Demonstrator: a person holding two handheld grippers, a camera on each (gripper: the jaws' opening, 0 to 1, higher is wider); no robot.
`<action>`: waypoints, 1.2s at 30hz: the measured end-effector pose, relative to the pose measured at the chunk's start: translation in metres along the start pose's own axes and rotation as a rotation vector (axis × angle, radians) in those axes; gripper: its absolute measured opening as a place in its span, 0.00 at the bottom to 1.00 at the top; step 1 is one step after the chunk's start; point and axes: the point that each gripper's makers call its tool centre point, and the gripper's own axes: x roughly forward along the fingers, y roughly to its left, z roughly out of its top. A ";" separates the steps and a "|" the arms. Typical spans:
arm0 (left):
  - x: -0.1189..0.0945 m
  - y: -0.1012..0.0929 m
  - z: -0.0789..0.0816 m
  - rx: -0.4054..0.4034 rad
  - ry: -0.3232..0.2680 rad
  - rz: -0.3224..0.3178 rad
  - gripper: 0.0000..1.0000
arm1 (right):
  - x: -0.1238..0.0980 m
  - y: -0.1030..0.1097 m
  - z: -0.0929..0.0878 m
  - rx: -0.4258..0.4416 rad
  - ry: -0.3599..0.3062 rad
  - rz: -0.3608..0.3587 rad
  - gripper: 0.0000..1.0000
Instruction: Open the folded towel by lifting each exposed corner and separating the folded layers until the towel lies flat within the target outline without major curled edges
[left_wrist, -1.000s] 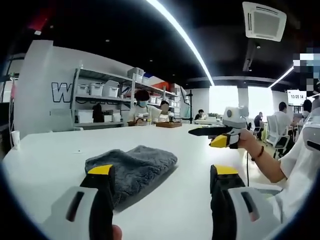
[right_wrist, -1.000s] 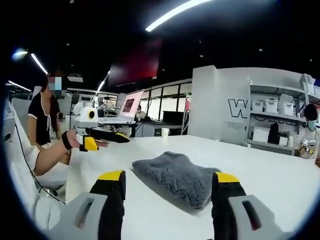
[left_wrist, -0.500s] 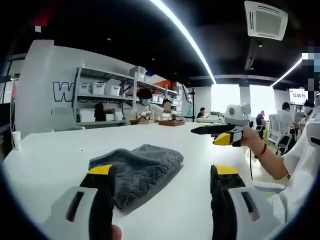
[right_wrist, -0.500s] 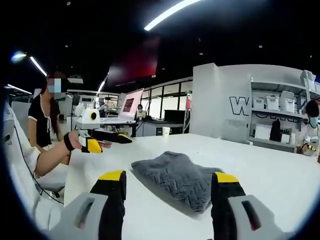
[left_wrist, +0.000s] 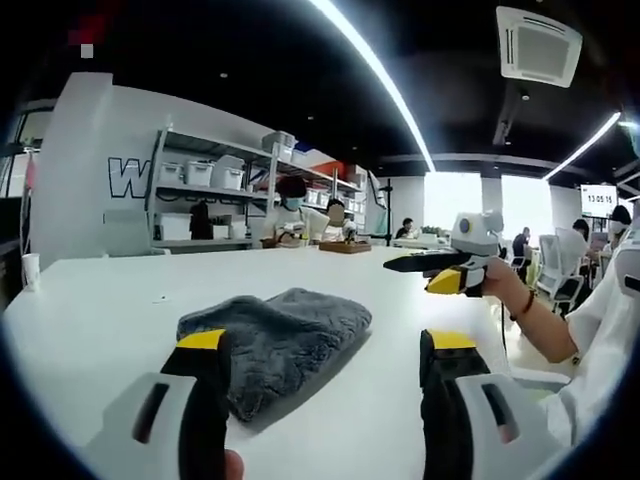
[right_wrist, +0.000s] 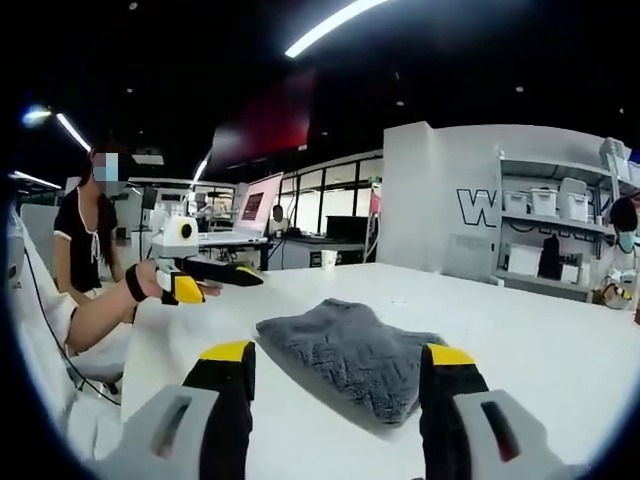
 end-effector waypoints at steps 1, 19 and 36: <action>0.000 0.001 0.000 -0.001 -0.001 0.002 0.76 | 0.001 0.000 -0.001 -0.007 0.005 0.000 0.65; 0.007 0.007 0.005 -0.015 -0.016 0.010 0.75 | 0.007 -0.009 0.003 -0.006 0.000 -0.014 0.62; 0.018 0.013 0.005 -0.062 -0.025 0.013 0.73 | 0.016 -0.027 -0.004 0.016 0.019 -0.027 0.54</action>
